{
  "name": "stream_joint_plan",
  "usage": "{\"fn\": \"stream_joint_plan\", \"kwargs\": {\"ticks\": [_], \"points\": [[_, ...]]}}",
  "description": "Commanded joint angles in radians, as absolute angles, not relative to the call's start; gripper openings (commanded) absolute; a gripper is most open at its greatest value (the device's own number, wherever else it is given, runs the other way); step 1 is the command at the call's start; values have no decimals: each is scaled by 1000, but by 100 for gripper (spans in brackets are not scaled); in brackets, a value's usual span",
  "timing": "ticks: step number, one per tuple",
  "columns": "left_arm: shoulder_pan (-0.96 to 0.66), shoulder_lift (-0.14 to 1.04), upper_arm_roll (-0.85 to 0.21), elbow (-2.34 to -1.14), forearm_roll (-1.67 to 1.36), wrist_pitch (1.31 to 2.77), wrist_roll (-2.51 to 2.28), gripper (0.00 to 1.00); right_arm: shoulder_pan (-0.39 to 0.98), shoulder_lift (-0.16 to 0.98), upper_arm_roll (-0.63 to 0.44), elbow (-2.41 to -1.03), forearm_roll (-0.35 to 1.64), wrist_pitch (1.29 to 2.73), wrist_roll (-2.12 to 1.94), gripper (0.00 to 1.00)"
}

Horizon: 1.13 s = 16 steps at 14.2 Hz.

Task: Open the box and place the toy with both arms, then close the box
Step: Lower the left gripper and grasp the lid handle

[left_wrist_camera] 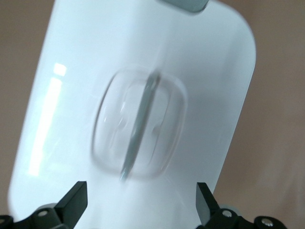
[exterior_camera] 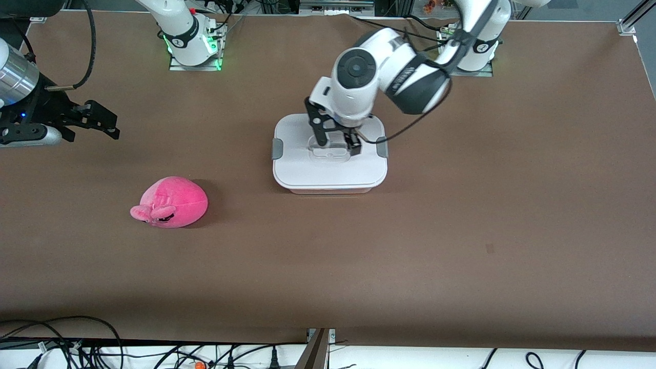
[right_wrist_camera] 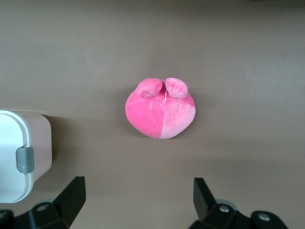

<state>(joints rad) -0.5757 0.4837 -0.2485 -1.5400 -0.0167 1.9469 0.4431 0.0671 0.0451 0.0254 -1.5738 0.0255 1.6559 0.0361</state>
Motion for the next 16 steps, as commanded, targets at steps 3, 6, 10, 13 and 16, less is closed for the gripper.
{"fn": "stream_joint_plan", "kwargs": {"ticks": [3, 6, 10, 13, 16], "points": [[-575, 548, -233, -1508, 32, 2005, 465, 99, 72, 61, 23, -1546, 17, 1652, 43, 100], [-574, 560, -235, -1506, 31, 2006, 503, 51, 71, 66, 23, -1546, 17, 1655, 43, 100], [-577, 558, -236, -1506, 25, 2017, 505, 0, 61, 126, 21, -1540, 31, 1690, 34, 100], [-574, 551, -239, -1505, 21, 2011, 582, 0, 69, 213, 20, -1536, -11, 1746, 29, 100], [-565, 529, -239, -1505, 15, 2002, 728, 0, 71, 295, 21, -1537, -23, 1772, 29, 100]]}}
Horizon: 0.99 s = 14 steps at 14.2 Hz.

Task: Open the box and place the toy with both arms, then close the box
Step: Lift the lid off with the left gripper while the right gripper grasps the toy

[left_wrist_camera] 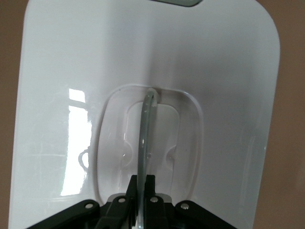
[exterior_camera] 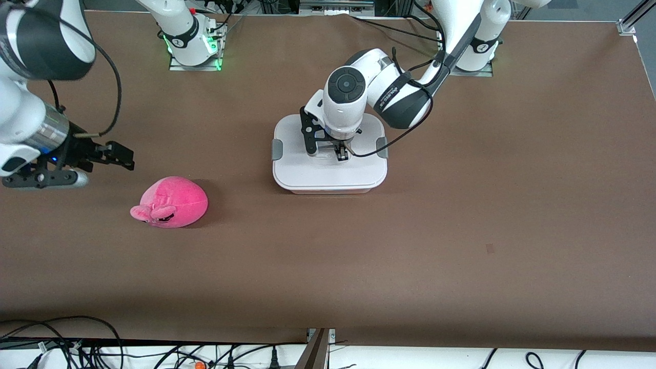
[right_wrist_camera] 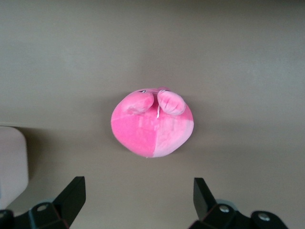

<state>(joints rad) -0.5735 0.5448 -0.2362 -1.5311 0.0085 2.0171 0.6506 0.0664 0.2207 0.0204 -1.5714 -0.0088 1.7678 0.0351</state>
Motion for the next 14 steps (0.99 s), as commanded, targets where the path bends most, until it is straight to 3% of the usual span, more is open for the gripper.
{"fn": "stream_joint_plan", "kwargs": {"ticks": [1, 4, 7, 11, 12, 14], "points": [[-568, 520, -241, -1505, 15, 1987, 736, 0, 75, 351, 23, -1537, -17, 1778, 31, 100], [-560, 471, -270, -1502, -9, 1916, 729, 0, 80, 435, 23, -1557, -11, 1857, 34, 100], [-531, 378, -265, -1493, -37, 1748, 732, 0, 77, 475, 23, -1614, -9, 1923, 34, 100], [-355, 362, -268, -1372, -43, 1409, 770, 0, 77, 497, 23, -1741, -9, 2094, 43, 98], [-289, 361, -268, -1353, -43, 1352, 811, 0, 77, 497, 23, -1756, -9, 2103, 35, 82], [-177, 362, -259, -1318, -28, 1271, 897, 0, 75, 489, 23, -1753, -9, 2091, 25, 38]]}}
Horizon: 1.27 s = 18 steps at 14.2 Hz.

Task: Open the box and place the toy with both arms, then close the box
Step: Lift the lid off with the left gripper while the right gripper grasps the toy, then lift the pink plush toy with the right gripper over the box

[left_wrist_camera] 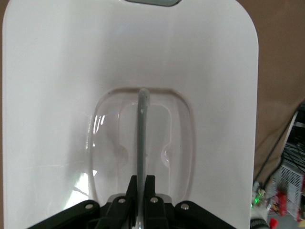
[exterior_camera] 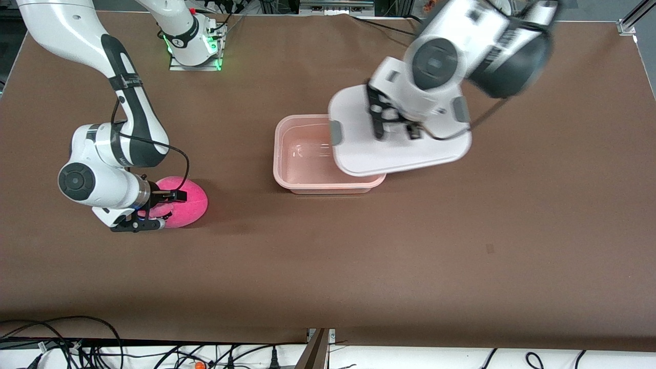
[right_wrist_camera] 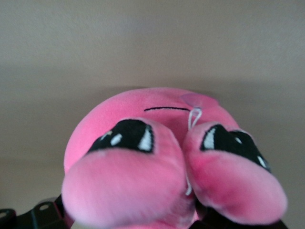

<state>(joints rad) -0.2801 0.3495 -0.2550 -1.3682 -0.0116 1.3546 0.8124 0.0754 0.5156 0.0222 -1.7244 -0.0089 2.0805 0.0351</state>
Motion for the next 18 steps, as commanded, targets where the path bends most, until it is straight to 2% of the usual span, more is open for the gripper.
{"fn": "stream_joint_plan", "kwargs": {"ticks": [1, 2, 5, 10, 14, 18], "points": [[-120, 362, -255, -1309, -25, 1241, 934, 0, 75, 485, 23, -1746, -9, 2071, 8, 12], [-53, 362, -253, -1307, -23, 1227, 977, 0, 75, 477, 23, -1734, -11, 2047, -3, 0], [95, 362, -255, -1302, 23, 1186, 1199, 0, 75, 451, 23, -1720, -11, 2022, -67, 0], [107, 394, -258, -1264, 120, 1201, 1272, 0, 78, 428, 28, -1649, -15, 2013, -251, 0], [101, 407, -259, -1221, 126, 1197, 1278, 0, 119, 431, 87, -1484, -17, 1820, -277, 0], [107, 410, -258, -1221, 121, 1198, 1275, 0, 195, 431, 164, -1408, -17, 1732, -370, 0]]}}
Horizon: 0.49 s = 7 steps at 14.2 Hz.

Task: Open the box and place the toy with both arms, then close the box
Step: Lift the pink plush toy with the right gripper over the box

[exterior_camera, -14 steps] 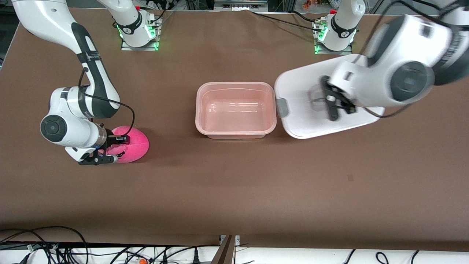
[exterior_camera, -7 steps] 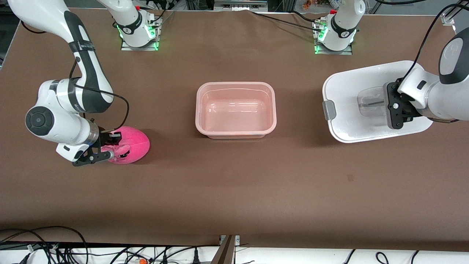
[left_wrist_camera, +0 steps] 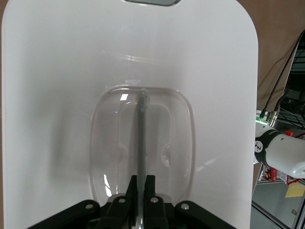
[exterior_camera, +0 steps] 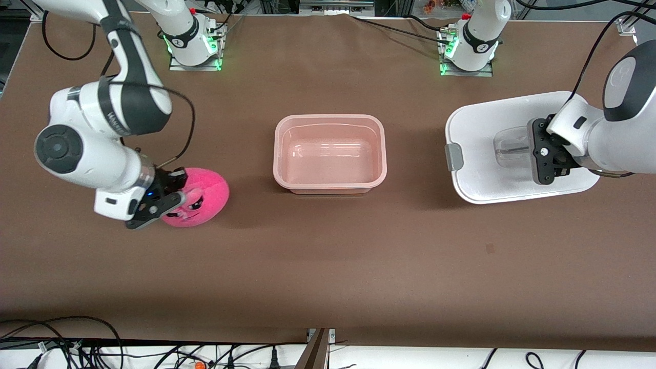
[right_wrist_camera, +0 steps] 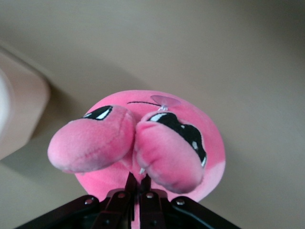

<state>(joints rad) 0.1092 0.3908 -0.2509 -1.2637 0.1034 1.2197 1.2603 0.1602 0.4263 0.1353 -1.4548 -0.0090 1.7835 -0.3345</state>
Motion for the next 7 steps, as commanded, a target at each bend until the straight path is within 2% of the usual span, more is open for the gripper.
{"fn": "stream_joint_plan", "kwargs": {"ticks": [1, 7], "points": [[104, 410, -258, -1221, 121, 1198, 1272, 0, 221, 430, 182, -1396, -18, 1695, -370, 0], [98, 411, -258, -1221, 120, 1198, 1269, 0, 380, 434, 206, -1289, -87, 1614, -681, 0]]}}
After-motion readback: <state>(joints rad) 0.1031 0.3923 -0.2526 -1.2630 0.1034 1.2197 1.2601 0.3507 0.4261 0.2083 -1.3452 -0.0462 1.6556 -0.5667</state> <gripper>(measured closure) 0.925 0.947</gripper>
